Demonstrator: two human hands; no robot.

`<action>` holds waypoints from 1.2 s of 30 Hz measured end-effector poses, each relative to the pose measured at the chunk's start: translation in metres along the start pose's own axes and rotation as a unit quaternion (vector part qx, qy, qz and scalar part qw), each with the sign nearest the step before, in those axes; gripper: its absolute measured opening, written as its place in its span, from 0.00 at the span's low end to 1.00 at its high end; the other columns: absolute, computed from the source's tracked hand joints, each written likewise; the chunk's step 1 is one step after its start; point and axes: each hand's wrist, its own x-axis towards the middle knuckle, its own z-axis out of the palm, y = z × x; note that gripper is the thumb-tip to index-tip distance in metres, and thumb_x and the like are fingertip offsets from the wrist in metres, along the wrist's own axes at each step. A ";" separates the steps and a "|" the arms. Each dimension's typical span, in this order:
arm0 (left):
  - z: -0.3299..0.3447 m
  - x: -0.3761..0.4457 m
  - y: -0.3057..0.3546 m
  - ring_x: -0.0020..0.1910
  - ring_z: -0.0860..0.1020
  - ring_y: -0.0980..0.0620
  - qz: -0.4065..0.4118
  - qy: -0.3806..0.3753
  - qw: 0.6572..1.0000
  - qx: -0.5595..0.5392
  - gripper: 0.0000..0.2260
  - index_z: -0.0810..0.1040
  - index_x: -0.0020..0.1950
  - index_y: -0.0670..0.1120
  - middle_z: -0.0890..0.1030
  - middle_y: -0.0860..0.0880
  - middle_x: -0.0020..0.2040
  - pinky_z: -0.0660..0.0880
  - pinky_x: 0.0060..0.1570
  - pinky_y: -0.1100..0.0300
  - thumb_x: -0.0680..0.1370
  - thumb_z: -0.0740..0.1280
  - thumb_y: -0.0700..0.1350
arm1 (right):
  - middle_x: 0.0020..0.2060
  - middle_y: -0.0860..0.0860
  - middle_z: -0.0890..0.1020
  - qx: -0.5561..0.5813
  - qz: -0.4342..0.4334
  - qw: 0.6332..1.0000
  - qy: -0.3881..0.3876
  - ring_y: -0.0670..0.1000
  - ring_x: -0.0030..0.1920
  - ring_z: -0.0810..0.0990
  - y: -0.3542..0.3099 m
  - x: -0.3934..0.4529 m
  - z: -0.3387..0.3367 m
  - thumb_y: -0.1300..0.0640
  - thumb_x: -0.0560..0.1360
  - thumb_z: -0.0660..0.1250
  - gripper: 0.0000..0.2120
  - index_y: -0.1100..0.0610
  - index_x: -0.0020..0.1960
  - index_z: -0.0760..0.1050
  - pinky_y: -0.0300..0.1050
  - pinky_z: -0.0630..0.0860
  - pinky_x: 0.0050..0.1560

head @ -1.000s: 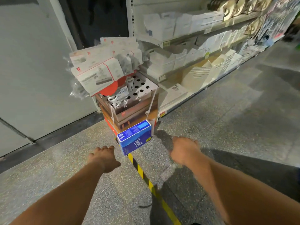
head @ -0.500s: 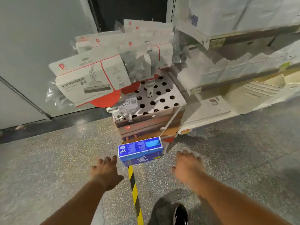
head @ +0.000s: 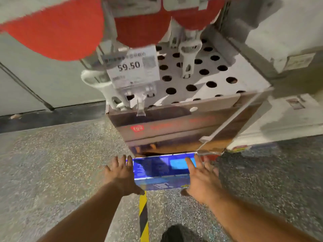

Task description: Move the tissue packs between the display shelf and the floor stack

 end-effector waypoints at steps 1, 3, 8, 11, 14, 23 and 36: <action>0.018 0.019 0.004 0.80 0.45 0.41 -0.002 -0.002 1.000 0.000 0.66 0.42 0.82 0.48 0.46 0.47 0.82 0.55 0.73 0.34 0.57 0.71 0.78 | 0.82 0.52 0.43 -0.010 -0.006 1.000 0.011 0.60 0.80 0.41 0.002 0.019 0.013 0.36 0.71 0.72 0.53 0.46 0.82 0.41 0.62 0.54 0.74; 0.046 0.051 0.010 0.81 0.43 0.41 -0.002 0.001 1.000 0.015 0.70 0.40 0.82 0.47 0.44 0.47 0.82 0.54 0.72 0.31 0.55 0.71 0.79 | 0.81 0.51 0.43 -0.024 -0.022 0.999 0.025 0.60 0.80 0.40 0.007 0.055 0.038 0.33 0.66 0.74 0.58 0.46 0.82 0.41 0.65 0.54 0.74; 0.098 0.093 0.018 0.80 0.35 0.43 0.001 0.029 1.000 0.011 0.70 0.33 0.79 0.38 0.35 0.44 0.81 0.54 0.73 0.31 0.60 0.73 0.74 | 0.80 0.50 0.35 -0.069 -0.073 0.995 0.006 0.61 0.79 0.34 0.021 0.117 0.076 0.36 0.61 0.80 0.66 0.43 0.80 0.34 0.72 0.46 0.73; 0.110 0.093 0.018 0.80 0.42 0.43 0.003 0.080 0.997 -0.001 0.61 0.35 0.80 0.39 0.44 0.43 0.81 0.59 0.73 0.36 0.68 0.71 0.69 | 0.81 0.48 0.40 -0.066 -0.076 0.995 0.029 0.60 0.80 0.38 0.025 0.122 0.087 0.39 0.64 0.80 0.64 0.41 0.80 0.34 0.70 0.52 0.73; 0.114 0.083 0.016 0.74 0.54 0.43 0.019 0.122 0.992 -0.015 0.56 0.37 0.81 0.45 0.58 0.46 0.74 0.66 0.68 0.39 0.69 0.69 0.68 | 0.78 0.49 0.51 -0.069 -0.084 0.992 0.064 0.58 0.77 0.50 0.024 0.110 0.090 0.45 0.67 0.78 0.58 0.41 0.80 0.38 0.62 0.64 0.70; 0.083 0.005 0.000 0.70 0.59 0.45 0.011 0.112 0.991 -0.066 0.52 0.44 0.82 0.49 0.62 0.48 0.71 0.69 0.65 0.44 0.69 0.69 0.66 | 0.76 0.48 0.56 -0.106 -0.093 0.989 0.051 0.57 0.74 0.56 0.010 0.043 0.031 0.51 0.70 0.75 0.52 0.40 0.80 0.42 0.57 0.68 0.65; -0.132 -0.281 -0.113 0.70 0.60 0.46 -0.052 0.134 0.982 -0.126 0.52 0.44 0.81 0.50 0.61 0.49 0.71 0.68 0.67 0.45 0.68 0.71 0.66 | 0.76 0.48 0.56 -0.135 -0.190 0.972 0.040 0.57 0.74 0.55 -0.097 -0.182 -0.237 0.47 0.69 0.76 0.53 0.42 0.80 0.42 0.58 0.64 0.71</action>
